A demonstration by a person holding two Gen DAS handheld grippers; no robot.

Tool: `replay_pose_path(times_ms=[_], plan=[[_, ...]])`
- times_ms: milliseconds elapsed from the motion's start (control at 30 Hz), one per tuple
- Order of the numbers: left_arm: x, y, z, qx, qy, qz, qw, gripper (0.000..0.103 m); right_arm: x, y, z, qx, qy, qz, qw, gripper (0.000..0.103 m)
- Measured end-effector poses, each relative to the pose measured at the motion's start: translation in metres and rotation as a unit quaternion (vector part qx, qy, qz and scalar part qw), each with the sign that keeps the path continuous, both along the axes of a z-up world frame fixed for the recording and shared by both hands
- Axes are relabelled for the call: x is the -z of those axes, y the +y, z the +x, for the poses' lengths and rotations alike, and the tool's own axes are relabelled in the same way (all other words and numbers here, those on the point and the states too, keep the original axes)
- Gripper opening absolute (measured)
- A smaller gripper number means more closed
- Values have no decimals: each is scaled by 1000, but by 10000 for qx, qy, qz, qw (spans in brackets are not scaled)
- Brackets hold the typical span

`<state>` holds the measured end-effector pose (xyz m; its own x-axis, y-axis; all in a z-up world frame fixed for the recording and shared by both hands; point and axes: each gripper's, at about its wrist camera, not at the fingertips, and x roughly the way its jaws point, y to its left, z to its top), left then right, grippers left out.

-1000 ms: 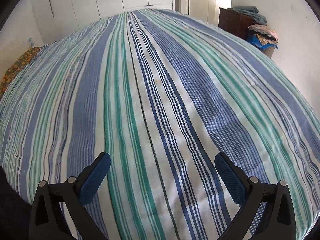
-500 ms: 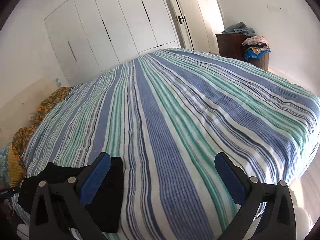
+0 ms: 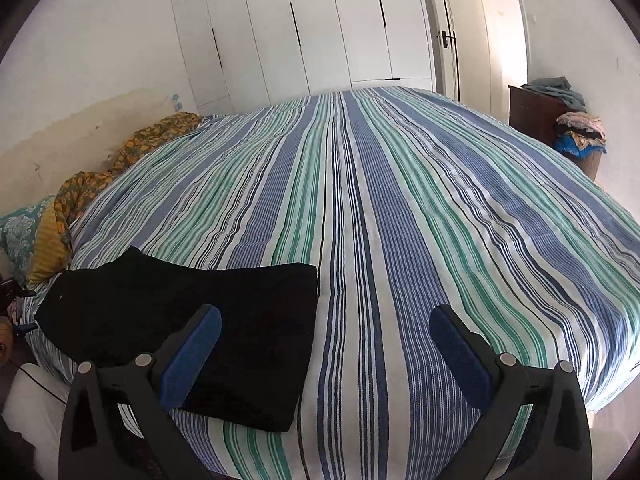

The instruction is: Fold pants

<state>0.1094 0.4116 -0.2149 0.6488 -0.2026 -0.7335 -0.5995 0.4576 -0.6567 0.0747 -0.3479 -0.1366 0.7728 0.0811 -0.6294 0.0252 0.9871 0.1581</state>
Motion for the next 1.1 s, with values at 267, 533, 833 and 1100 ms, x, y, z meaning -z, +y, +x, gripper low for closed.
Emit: replay_pose_path(times_ms=[267,533,833,1100], plan=[[12,-1,28,1041,-47,322,9940,41,7,7,1,-116,171,-129,9997,103],[13,-19,55,1504,424,858,9840,42,14,18,8,-279,344,-182,9989,103],[-130,-110,40,2267,-797,1646,9567,16,17,29,9,-582,349,-214,9975,103],[-180,-355,39,4247,-1529,2250,8635,14,13,5,15,-188,224,335,9990,103]])
